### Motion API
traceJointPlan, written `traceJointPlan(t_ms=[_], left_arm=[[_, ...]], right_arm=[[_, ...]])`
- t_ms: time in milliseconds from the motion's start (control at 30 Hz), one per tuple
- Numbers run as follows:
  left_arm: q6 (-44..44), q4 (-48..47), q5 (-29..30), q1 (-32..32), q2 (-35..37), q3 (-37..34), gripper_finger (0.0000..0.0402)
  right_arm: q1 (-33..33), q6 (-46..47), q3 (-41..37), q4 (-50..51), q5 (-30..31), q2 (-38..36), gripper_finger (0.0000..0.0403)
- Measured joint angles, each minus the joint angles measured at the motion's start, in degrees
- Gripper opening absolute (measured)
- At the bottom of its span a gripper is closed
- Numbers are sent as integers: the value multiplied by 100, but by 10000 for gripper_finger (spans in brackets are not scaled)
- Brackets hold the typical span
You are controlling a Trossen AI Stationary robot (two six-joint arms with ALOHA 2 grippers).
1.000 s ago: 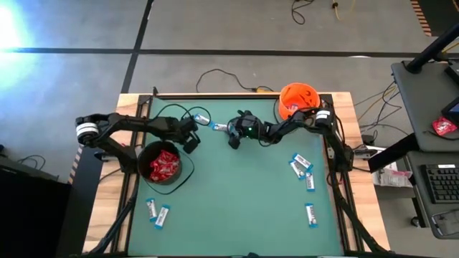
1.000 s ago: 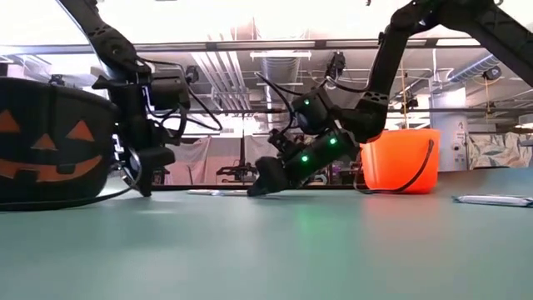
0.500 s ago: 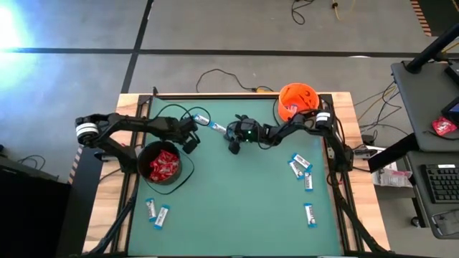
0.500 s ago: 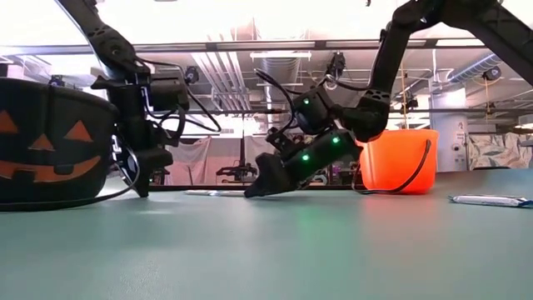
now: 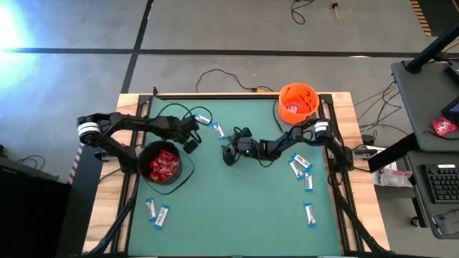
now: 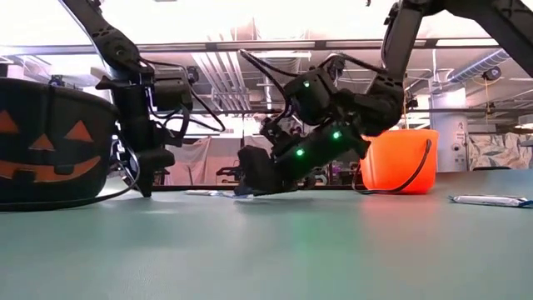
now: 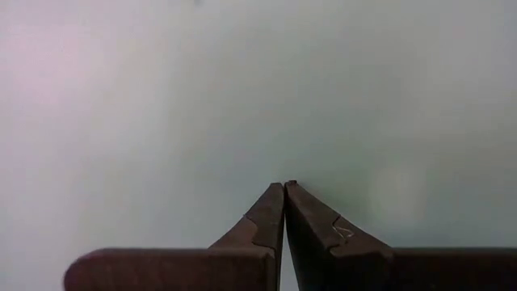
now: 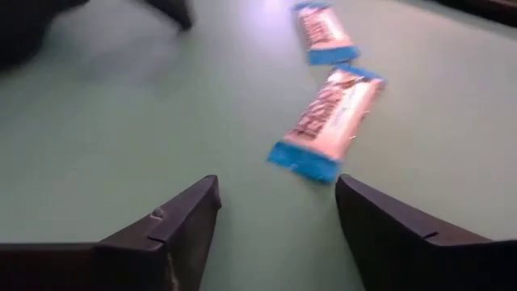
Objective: Sort candy by brand, put in halloween buckets
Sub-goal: Put the white chocolate into the orange bucket
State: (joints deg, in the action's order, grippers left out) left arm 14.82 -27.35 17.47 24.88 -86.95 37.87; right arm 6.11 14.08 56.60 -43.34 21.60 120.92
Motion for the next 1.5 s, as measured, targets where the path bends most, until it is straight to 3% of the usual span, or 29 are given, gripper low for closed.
traceJointPlan(t_ms=[200,333,467,633,1200,1333,1500], left_arm=[[-84,41,4,0,5,-23,0],[-195,48,4,-2,5,-23,0],[-334,59,7,-2,5,-25,0],[-340,148,44,-7,16,-106,0],[-415,175,113,2,377,-300,0],[-417,199,151,2,494,-342,0],[-211,327,159,2,561,-564,0]], right_arm=[[-105,93,349,-224,1159,455,302],[-87,-147,836,-234,1224,757,327],[-99,-169,1385,-222,1505,1174,327],[-95,162,1765,6,2274,1485,301],[-147,643,1882,929,2201,1591,107],[-251,610,1877,1188,2169,1398,102],[-472,601,1831,2516,1937,588,114]])
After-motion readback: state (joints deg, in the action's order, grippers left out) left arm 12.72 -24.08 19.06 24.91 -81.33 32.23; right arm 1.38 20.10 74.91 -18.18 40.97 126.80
